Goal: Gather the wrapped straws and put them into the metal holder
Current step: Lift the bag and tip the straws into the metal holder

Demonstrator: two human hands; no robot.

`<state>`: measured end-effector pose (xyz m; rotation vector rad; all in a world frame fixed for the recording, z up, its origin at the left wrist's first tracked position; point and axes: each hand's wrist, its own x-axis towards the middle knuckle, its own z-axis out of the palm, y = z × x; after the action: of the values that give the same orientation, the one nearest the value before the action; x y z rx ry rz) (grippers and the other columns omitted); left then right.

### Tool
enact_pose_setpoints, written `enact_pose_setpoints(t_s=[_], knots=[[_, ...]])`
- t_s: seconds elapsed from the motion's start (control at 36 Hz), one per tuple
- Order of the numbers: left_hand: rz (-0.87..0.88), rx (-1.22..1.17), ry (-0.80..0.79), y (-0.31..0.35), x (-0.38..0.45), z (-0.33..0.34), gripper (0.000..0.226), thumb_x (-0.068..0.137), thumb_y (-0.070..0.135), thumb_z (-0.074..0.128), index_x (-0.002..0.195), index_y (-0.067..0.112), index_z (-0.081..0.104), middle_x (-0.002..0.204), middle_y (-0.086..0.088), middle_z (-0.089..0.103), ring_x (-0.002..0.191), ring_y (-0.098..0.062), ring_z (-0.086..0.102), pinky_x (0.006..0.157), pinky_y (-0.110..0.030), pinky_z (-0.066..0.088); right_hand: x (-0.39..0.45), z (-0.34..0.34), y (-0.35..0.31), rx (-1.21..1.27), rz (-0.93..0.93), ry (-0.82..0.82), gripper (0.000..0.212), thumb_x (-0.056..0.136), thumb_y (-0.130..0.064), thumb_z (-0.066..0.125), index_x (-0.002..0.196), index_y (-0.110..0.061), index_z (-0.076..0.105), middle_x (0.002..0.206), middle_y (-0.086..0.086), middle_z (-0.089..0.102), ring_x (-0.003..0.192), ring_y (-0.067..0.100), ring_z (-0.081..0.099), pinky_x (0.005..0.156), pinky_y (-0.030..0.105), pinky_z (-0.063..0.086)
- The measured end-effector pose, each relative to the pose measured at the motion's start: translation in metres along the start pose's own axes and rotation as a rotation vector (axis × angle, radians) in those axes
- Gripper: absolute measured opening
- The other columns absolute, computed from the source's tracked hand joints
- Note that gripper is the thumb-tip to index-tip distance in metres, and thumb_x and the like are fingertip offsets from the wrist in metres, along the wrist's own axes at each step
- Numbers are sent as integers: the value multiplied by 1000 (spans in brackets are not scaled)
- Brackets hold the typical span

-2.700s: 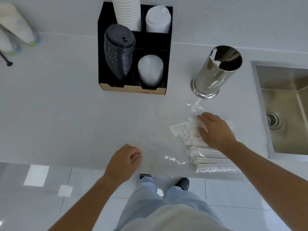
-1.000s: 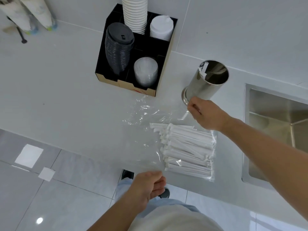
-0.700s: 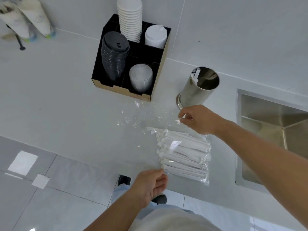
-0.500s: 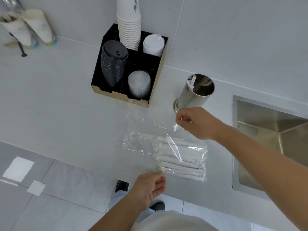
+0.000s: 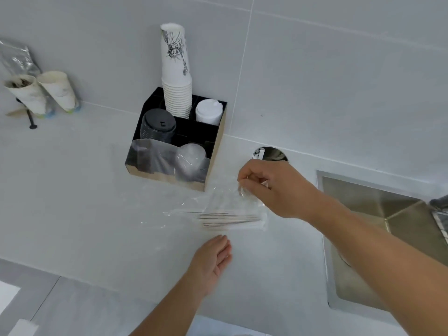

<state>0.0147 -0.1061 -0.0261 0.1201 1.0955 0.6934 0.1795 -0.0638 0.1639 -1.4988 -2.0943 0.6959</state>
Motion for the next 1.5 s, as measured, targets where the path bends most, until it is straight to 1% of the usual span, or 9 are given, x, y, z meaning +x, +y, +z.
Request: enact_pose_setpoints(t_s=[0.14,0.39,0.53,0.64,0.72,0.89,1.14,1.28,1.5], knots=[[162,-52,-275,15,-3,12,55,79,12,78,127,23,54,134,-3,59,125,-17,52,107,-39,37,10,-24,-15,44,-36,112,17,94,-20,59,86,-35,61,70,0,65,63,20,58,65,24,49],[301,-227,-570,53,-9,49,81,60,28,91,131,13,55,132,-15,62,124,-30,57,92,-40,54,28,-65,-36,53,-27,183,18,94,-15,60,87,-31,61,60,-3,61,55,10,55,55,15,43],[310,-200,-589,67,-12,61,78,67,37,86,130,3,52,118,-21,67,112,-35,63,86,-44,55,35,-81,-32,-7,162,220,13,91,-32,62,102,-37,58,67,-17,69,56,6,63,55,16,45],[291,-185,-552,77,-14,65,93,58,37,90,134,1,49,120,-25,65,111,-39,63,83,-47,56,44,-90,-27,15,497,220,52,86,-48,61,134,-35,47,72,-13,75,48,2,64,47,16,45],[277,-159,-524,86,-15,67,99,52,36,92,135,2,49,125,-26,63,113,-40,62,84,-49,56,49,-96,-24,167,613,175,34,86,-41,65,113,-20,63,72,-4,77,48,9,63,47,19,48],[260,-106,-505,99,-15,60,76,56,26,88,124,6,60,114,-23,69,102,-38,68,72,-47,58,51,-100,-24,256,552,233,12,84,-10,65,72,-10,64,57,3,69,46,14,58,45,20,47],[297,-32,-528,129,-18,55,56,62,17,80,115,10,66,106,-19,72,97,-35,70,75,-49,59,53,-108,-39,-218,196,380,14,90,-19,62,77,-24,60,60,-2,67,52,9,61,57,26,51],[355,-100,-582,146,-20,67,31,75,24,66,104,16,75,100,-14,74,93,-32,71,74,-50,59,51,-118,-43,190,351,237,12,93,-28,63,105,-28,62,76,3,73,58,12,66,59,26,56],[327,-103,-588,148,-12,68,39,79,25,64,116,13,64,100,-14,74,94,-31,72,69,-45,59,38,-115,-38,291,416,247,22,91,-14,64,69,-14,61,59,1,67,53,15,61,54,28,52]])
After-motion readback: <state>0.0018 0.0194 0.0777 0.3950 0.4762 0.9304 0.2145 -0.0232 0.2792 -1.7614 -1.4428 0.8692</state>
